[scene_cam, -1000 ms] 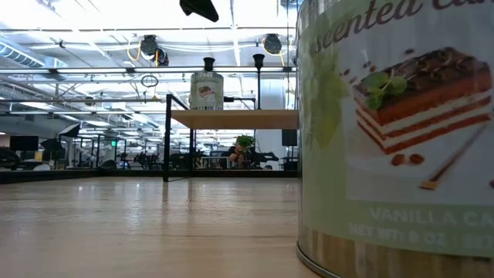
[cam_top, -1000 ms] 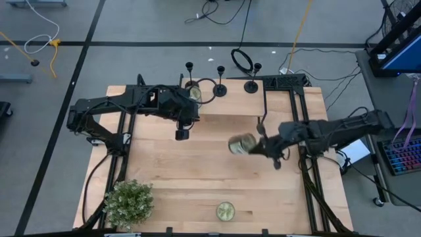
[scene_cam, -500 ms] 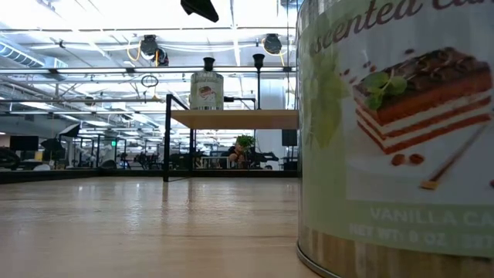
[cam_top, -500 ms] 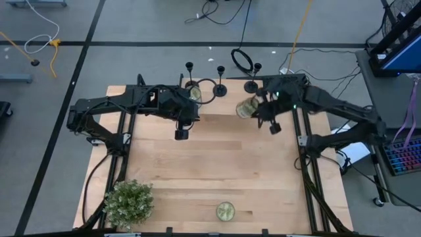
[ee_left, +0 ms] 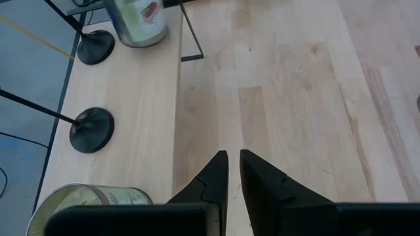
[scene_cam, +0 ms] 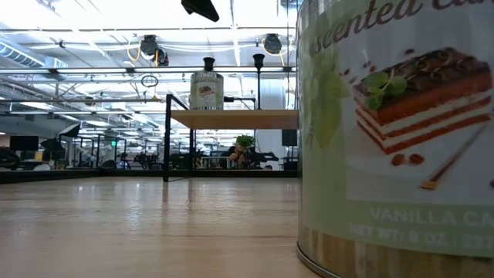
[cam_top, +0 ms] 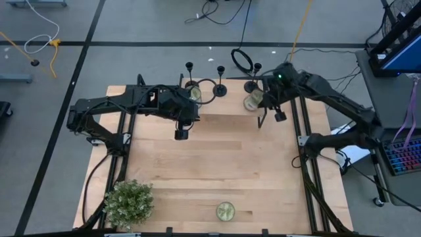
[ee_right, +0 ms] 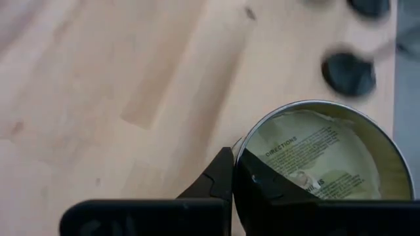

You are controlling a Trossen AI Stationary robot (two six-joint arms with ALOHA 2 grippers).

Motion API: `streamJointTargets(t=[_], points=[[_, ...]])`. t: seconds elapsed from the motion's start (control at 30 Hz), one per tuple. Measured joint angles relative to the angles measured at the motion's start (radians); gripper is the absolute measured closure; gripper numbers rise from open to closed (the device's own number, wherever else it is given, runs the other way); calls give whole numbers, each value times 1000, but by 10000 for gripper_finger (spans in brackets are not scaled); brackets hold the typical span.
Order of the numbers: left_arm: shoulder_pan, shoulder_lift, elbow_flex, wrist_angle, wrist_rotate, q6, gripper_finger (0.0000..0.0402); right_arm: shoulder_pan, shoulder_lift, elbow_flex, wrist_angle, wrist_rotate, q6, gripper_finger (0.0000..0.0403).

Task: Pick & Place candle stick holders
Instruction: Put the top light green scented candle on the shelf

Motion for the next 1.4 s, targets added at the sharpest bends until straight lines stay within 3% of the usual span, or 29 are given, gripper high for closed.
streamJointTargets(t=[0.13, 0.37, 0.93, 1.4], points=[[2, 0, 0, 3, -6, 0, 355, -22, 21, -17, 1, 48, -2, 402], [7, 0, 0, 4, -103, 0, 355, -28, 45, -25, 26, 70, 27, 388], [66, 0, 0, 3, -104, 1, 355, -28, 42, -27, 81, 82, 113, 312], [83, 0, 0, 3, -104, 0, 355, -27, -49, -28, 67, 149, 138, 303]])
